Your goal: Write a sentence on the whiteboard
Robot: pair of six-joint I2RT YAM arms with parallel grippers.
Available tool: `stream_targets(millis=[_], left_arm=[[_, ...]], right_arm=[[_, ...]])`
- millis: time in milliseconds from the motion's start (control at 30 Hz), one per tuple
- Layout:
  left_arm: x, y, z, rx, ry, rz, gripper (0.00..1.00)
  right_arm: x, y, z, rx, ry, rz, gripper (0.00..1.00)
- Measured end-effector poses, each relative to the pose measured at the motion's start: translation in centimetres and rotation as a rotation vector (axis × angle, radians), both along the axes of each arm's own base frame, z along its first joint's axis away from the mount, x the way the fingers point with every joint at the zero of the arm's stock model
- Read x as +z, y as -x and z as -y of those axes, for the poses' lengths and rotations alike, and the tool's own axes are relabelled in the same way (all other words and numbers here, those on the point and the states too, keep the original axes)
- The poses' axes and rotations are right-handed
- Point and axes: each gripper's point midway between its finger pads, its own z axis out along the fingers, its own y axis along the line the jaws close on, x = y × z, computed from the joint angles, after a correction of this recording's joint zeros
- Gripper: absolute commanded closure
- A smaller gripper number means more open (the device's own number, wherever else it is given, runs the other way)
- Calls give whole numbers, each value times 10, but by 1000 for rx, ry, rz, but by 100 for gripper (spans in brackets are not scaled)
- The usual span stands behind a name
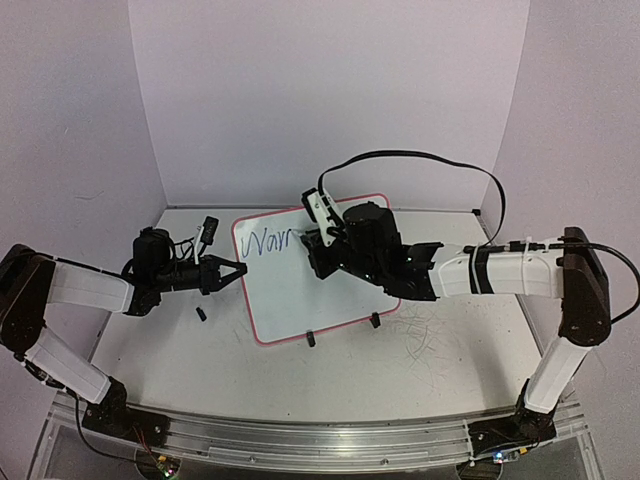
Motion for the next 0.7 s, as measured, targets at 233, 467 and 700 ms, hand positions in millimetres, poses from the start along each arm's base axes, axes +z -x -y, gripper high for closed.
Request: stream_targets(millis=[233,467,700], left_arm=[[0,0,0,0,0,0,100],[1,-1,0,0,0,0,100],[1,-1,0,0,0,-1,100]], right_arm=[[-1,1,1,-1,-12,-11,100],[-10,5,4,-1,-12,-31,100],[-17,9,7,1,-22,-58,100]])
